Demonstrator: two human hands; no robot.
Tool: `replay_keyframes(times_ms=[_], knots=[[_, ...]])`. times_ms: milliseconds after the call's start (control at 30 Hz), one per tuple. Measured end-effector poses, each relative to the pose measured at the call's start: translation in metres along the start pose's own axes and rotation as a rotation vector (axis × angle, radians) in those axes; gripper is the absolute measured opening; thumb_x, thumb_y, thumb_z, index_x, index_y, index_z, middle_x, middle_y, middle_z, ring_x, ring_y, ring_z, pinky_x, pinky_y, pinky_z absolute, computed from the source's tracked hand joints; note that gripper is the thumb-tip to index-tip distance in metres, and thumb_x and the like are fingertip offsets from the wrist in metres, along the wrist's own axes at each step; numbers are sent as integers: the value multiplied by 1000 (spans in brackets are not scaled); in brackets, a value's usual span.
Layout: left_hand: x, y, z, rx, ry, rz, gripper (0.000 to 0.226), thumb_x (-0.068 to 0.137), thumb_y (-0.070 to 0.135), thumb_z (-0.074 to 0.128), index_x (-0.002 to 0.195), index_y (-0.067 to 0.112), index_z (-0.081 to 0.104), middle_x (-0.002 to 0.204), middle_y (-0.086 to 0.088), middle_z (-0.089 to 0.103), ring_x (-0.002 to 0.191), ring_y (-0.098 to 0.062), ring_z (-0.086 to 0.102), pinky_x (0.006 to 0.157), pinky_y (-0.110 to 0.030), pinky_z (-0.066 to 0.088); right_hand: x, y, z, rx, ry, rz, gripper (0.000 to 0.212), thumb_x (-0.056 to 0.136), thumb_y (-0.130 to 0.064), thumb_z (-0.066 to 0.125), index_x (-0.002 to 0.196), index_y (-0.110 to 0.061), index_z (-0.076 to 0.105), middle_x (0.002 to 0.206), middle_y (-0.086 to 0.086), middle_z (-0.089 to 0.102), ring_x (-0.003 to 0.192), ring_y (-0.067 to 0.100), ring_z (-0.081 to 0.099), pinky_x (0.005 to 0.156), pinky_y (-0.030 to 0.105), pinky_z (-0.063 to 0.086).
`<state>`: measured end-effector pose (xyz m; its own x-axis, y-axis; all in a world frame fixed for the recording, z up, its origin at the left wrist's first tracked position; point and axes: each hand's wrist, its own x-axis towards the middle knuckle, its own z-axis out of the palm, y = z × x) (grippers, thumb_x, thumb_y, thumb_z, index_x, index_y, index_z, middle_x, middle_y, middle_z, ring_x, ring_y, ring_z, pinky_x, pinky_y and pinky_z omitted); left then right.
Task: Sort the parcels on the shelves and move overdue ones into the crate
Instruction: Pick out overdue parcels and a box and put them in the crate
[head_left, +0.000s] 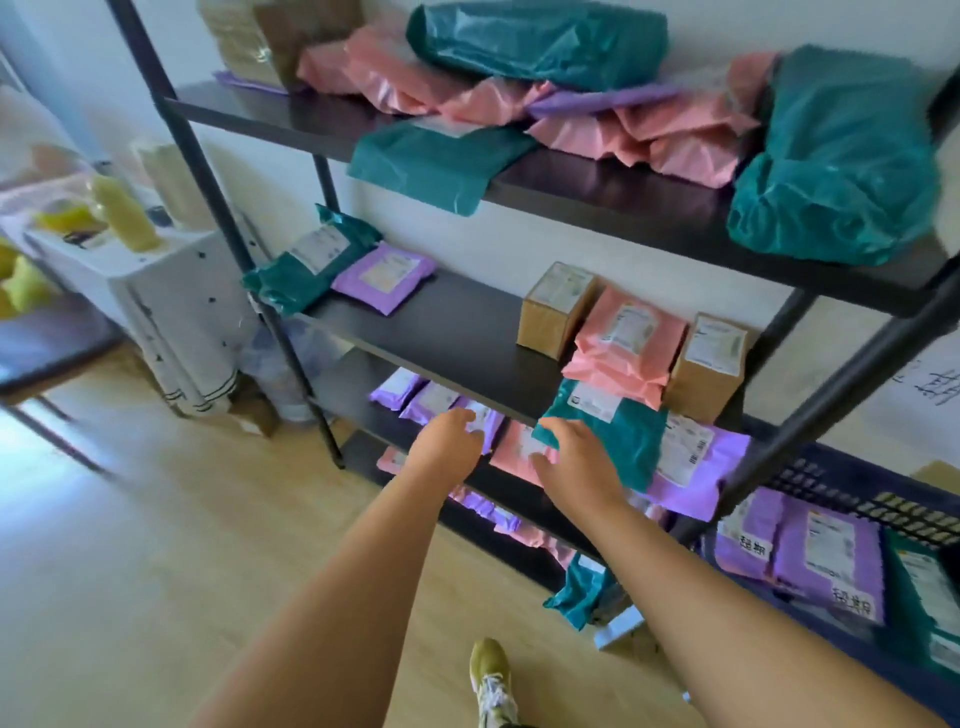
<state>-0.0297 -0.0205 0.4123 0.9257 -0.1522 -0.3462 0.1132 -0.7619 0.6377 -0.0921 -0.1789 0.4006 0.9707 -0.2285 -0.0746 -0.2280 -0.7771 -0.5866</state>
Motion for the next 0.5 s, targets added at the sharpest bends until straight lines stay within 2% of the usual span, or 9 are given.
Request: replay_keyframes(times_ms=[100,200,267,367,500], knots=[[29,-19,-28,-137,48,-56,42,96,22,52,137,15,52,135,-9,57,120,-30,58,100,-43,49,43,-30,21,16,-26,-59,47,95,-20,60,140,-16,49,139,5,50,127,21,48,99,30,43],[62,-36,-53,-174,95,-97,41,97,20,52,137,14,53,137,-8,56,124,-27,55,103,-37,46,91,-57,40,36,-51,-100,48,94,-20,62,140,-15,50,139,6,50,129,21,47,100,29,42],[82,-45,-65,-196,126,-141,36,96,18,51,132,13,57,130,-8,60,120,-28,58,96,-32,48,119,-73,51,50,-71,-111,48,95,-21,61,141,-15,50,140,6,50,130,21,46,102,30,41],[116,-59,-88,-151,167,-192,25,93,17,48,112,14,64,108,-11,64,103,-34,62,86,-34,51,162,-97,68,63,-110,-111,47,96,-22,59,141,-17,49,141,5,48,130,21,46,101,31,43],[145,-76,-114,-247,210,-216,39,98,18,49,136,14,54,133,-6,59,122,-25,57,94,-27,45,201,-120,89,36,-144,-111,45,97,-23,57,141,-18,48,142,4,47,129,20,47,96,32,46]])
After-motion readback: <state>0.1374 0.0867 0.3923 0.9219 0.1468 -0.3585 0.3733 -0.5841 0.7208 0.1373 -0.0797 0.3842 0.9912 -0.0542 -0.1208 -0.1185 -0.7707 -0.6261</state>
